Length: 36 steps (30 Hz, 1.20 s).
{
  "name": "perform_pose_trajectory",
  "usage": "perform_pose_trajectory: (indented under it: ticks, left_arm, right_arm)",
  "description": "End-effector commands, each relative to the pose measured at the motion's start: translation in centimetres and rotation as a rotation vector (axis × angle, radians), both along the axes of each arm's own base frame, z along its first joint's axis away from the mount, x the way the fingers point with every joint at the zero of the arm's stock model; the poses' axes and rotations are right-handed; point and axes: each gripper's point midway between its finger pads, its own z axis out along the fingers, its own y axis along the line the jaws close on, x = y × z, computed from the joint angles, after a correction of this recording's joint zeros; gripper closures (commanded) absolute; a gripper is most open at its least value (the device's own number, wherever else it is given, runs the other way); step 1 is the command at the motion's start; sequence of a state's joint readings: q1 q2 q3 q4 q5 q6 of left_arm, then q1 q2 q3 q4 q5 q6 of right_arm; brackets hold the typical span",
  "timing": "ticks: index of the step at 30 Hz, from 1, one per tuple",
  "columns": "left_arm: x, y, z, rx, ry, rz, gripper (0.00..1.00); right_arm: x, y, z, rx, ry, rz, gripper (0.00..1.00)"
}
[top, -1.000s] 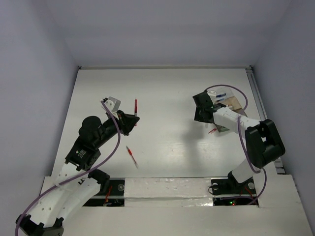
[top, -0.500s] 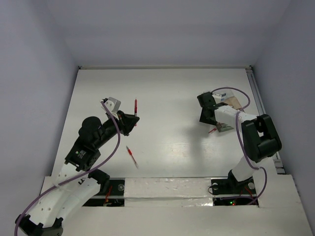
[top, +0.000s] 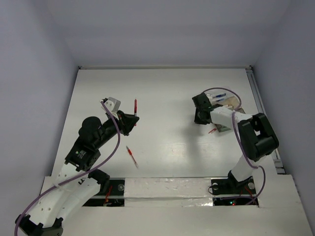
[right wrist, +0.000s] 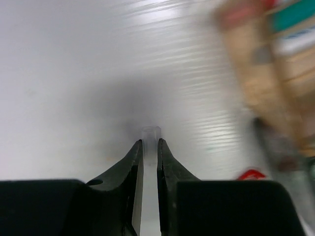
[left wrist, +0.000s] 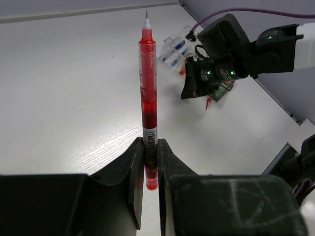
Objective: Sort the stationery into containers
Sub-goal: Pick up the pen cap from the center of the board, then close the pen cap on the pen.
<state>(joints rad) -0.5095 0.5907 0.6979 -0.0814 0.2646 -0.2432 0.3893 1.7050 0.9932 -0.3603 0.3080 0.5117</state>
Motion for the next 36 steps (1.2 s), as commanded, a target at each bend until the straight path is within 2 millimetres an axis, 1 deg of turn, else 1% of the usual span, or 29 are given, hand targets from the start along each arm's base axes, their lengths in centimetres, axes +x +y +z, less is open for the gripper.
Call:
perform_pose_trajectory:
  ticks: [1,3,4,5,7,8,10,11,12,13,14,15,16,17,18,19,20,21,23,24,26,28,29,34,35,36]
  left_arm:
    - [-0.1,0.0,2.0,-0.018,-0.059,-0.002,1.00]
    - [0.0,0.0,2.0,-0.016,-0.056,0.001,1.00]
    - [0.0,0.1,2.0,-0.016,-0.056,0.003,1.00]
    - [0.1,0.1,1.9,-0.015,-0.055,0.005,1.00]
    - [0.1,0.1,2.0,-0.016,-0.056,0.008,1.00]
    - [0.1,0.2,1.9,-0.015,-0.055,0.011,1.00]
    - [0.1,0.2,1.9,-0.014,-0.054,0.012,1.00]
    - [0.1,0.2,1.9,-0.014,-0.054,0.012,1.00]
    - [0.2,0.2,1.9,-0.014,-0.054,0.012,1.00]
    - [0.4,0.3,1.7,-0.011,-0.048,0.021,1.00]
    - [0.5,0.3,1.7,-0.009,-0.048,0.020,1.00]
    - [0.5,0.2,1.5,-0.007,-0.044,0.018,1.00]
    - [0.6,0.1,1.4,-0.004,-0.039,0.014,1.00]
    - [0.6,0.0,1.3,-0.004,-0.035,0.012,1.00]
    - [0.7,-0.1,1.2,-0.002,-0.033,0.009,1.00]
    - [0.7,-0.2,1.0,0.002,-0.026,0.004,1.00]
    - [0.8,-0.2,1.0,0.002,-0.025,0.003,1.00]
    - [0.9,-0.1,1.0,0.003,-0.023,0.010,1.00]
    - [0.8,-0.3,0.8,0.004,-0.019,-0.008,1.00]
    - [0.7,-0.6,0.8,0.000,-0.022,-0.022,1.00]
    - [0.2,-1.2,0.8,-0.005,-0.021,-0.073,1.00]
    - [-0.2,-1.7,1.1,-0.014,-0.032,-0.110,1.00]
    - [-0.5,-2.1,1.2,-0.018,-0.033,-0.139,1.00]
    - [-1.0,-2.4,1.0,-0.020,-0.031,-0.170,1.00]
    - [-1.0,-2.5,1.5,-0.030,-0.049,-0.174,1.00]
    - [-1.0,-2.5,1.6,-0.033,-0.051,-0.179,1.00]
  right_arm:
    - [0.3,7.3,2.7,0.073,-0.093,0.252,0.91]
    - [-0.2,9.7,3.8,0.074,-0.103,0.328,0.91]
    - [-0.8,11.4,4.2,0.072,-0.104,0.389,0.91]
    - [-1.0,12.8,5.0,0.094,-0.103,0.429,0.91]
    - [-1.6,14.3,5.2,0.093,-0.095,0.498,0.91]
    - [-2.4,15.1,4.9,0.082,-0.082,0.528,0.91]
    - [-2.7,15.8,4.9,0.083,-0.081,0.538,0.91]
    - [-2.8,16.7,5.2,0.105,-0.100,0.550,0.91]
    - [-3.0,16.8,5.0,0.127,-0.104,0.537,0.93]
    - [-3.4,17.4,5.2,0.153,-0.118,0.547,0.95]
    - [-3.0,18.8,7.3,0.233,-0.198,0.562,0.98]
    - [-3.6,18.8,7.1,0.276,-0.204,0.552,0.98]
    - [-3.7,19.2,8.1,0.324,-0.243,0.551,0.99]
    - [-3.3,20.7,10.5,0.417,-0.338,0.572,0.99]
    - [-3.4,21.1,13.3,0.493,-0.414,0.572,1.00]
    - [-3.8,21.1,13.8,0.526,-0.437,0.574,1.00]
    - [-3.9,22.1,16.2,0.604,-0.503,0.606,1.00]
    - [-4.0,22.4,17.6,0.643,-0.541,0.612,1.00]
    - [-4.3,22.9,21.5,0.741,-0.651,0.631,1.00]
    - [-4.5,22.9,22.8,0.769,-0.689,0.637,1.00]
    - [-4.7,22.9,26.3,0.838,-0.798,0.651,1.00]
    - [-4.9,22.9,28.4,0.881,-0.865,0.658,1.00]
    - [-5.0,22.9,30.1,0.911,-0.924,0.663,1.00]
    - [-5.1,23.4,33.7,1.022,-1.029,0.669,1.00]
    - [-5.5,23.5,34.7,1.057,-1.055,0.690,1.00]
    - [-5.4,23.9,34.7,1.073,-1.054,0.694,1.00]
